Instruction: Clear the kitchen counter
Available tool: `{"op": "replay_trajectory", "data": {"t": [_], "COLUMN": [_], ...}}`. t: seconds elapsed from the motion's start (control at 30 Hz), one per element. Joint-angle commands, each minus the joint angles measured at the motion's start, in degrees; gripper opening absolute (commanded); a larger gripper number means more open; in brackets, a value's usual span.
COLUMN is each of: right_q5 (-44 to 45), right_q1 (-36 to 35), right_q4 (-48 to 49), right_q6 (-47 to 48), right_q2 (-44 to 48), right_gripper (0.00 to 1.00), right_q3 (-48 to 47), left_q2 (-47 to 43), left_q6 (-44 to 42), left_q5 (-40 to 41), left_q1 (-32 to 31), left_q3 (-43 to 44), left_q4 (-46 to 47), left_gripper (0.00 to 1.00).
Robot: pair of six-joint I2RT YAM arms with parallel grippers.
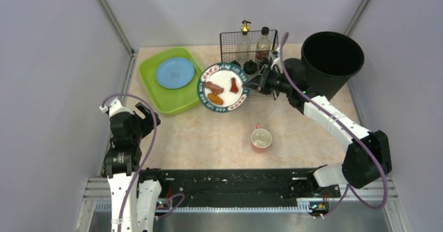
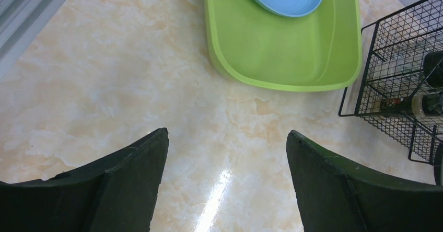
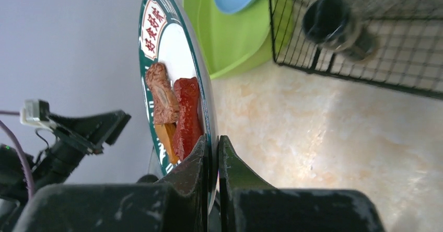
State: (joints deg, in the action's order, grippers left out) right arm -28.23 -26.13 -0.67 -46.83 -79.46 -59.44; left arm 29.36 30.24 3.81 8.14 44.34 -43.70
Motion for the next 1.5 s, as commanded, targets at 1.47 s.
{"op": "replay_trajectory", "data": {"t": [1.47], "right_q5": [13.18], "right_q1": [50.14], "right_q4": [-10.79], "right_q6": [-3.81], "right_q2": [12.01], "right_gripper": [0.00], "right_q3": [-17.35], "left_q2": [0.69], "left_q6": [-1.50], "left_q5": [-3.54], "left_q1": [-4.08], "left_q3": [-0.30], "left_q4": [3.61], "left_gripper": [0.87]}}
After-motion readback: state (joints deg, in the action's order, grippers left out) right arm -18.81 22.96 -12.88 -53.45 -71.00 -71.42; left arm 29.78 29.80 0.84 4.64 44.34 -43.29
